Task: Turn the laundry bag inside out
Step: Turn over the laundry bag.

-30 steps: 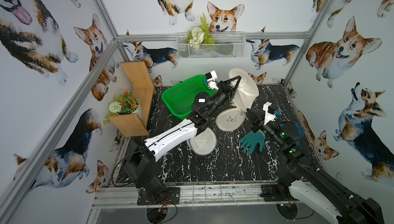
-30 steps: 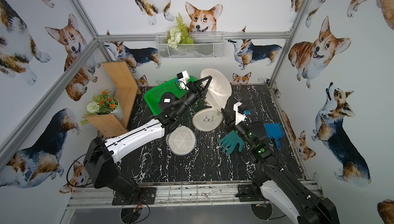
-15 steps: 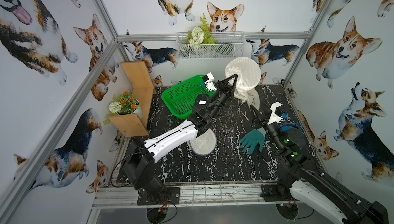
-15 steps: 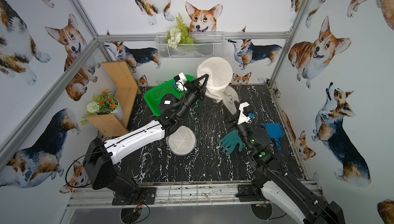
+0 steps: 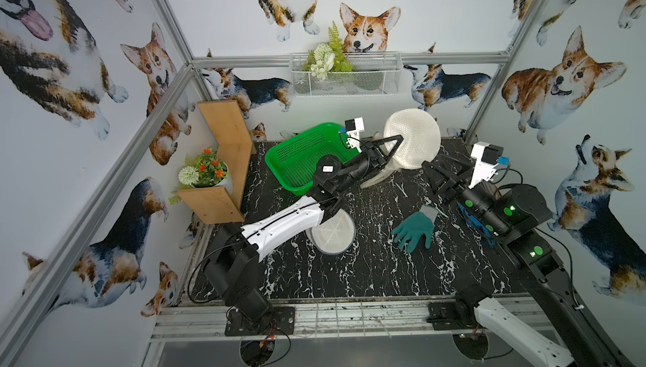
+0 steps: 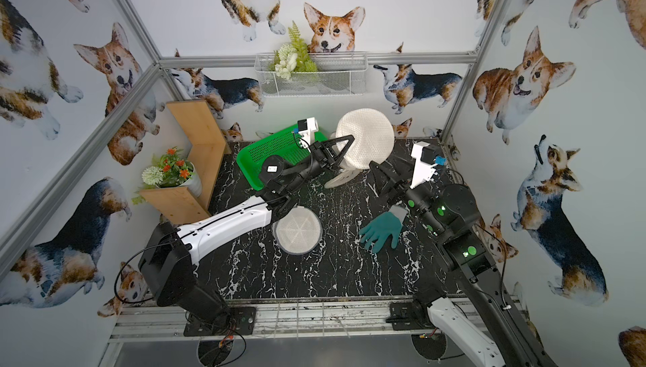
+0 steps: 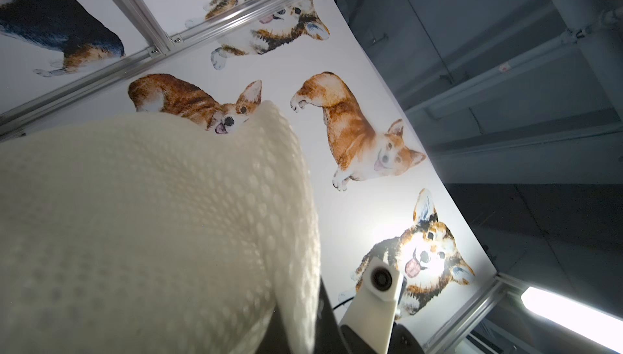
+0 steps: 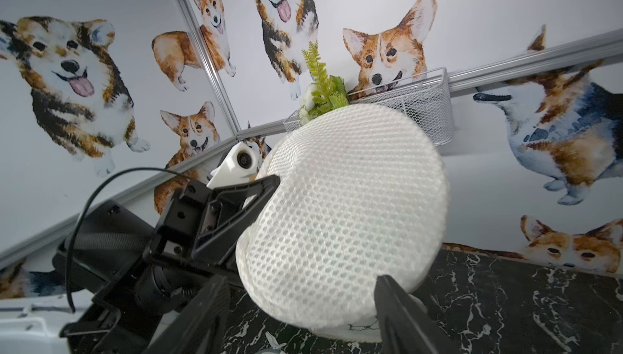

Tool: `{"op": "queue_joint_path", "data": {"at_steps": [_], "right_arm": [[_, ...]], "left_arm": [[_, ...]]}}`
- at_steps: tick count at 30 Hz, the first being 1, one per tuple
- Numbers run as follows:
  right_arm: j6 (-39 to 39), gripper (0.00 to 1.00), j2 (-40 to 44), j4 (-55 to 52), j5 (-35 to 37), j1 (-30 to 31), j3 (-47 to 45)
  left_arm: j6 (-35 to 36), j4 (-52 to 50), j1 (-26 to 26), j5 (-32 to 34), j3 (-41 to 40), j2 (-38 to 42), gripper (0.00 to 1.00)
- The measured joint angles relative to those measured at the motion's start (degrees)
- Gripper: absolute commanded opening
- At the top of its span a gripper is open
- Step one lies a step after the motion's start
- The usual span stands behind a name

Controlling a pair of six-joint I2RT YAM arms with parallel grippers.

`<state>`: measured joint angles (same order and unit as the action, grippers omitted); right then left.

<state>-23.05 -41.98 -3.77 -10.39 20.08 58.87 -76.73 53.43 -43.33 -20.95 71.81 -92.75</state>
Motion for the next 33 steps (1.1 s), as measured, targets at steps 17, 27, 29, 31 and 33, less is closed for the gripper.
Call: {"op": "queue_joint_path", "data": {"at_steps": [17, 27, 29, 31, 33], "right_arm": [[-17.4, 0.40, -9.3, -11.6, -8.7, -11.1, 9.0], [-26.5, 0.00, -8.4, 1.5, -18.9, -13.7, 5.0], [-28.1, 0.00, -8.4, 2.2, -18.9, -14.3, 5.0], [-30.0, 0.00, -8.3, 2.2, -17.9, -15.0, 5.2], [-31.8, 0.00, -8.1, 2.1, -16.0, -15.3, 5.6]], "left_arm": [[1.0, 4.4, 1.3, -8.9, -2.7, 0.7, 0.00], [5.4, -9.6, 2.3, -5.8, -2.9, 3.4, 0.52], [8.6, -16.8, 2.5, -2.3, -2.7, 5.3, 0.60], [12.3, -24.6, 2.9, 3.1, -2.5, 8.0, 0.63], [15.7, -31.0, 3.3, 8.2, -2.0, 10.0, 0.64]]}}
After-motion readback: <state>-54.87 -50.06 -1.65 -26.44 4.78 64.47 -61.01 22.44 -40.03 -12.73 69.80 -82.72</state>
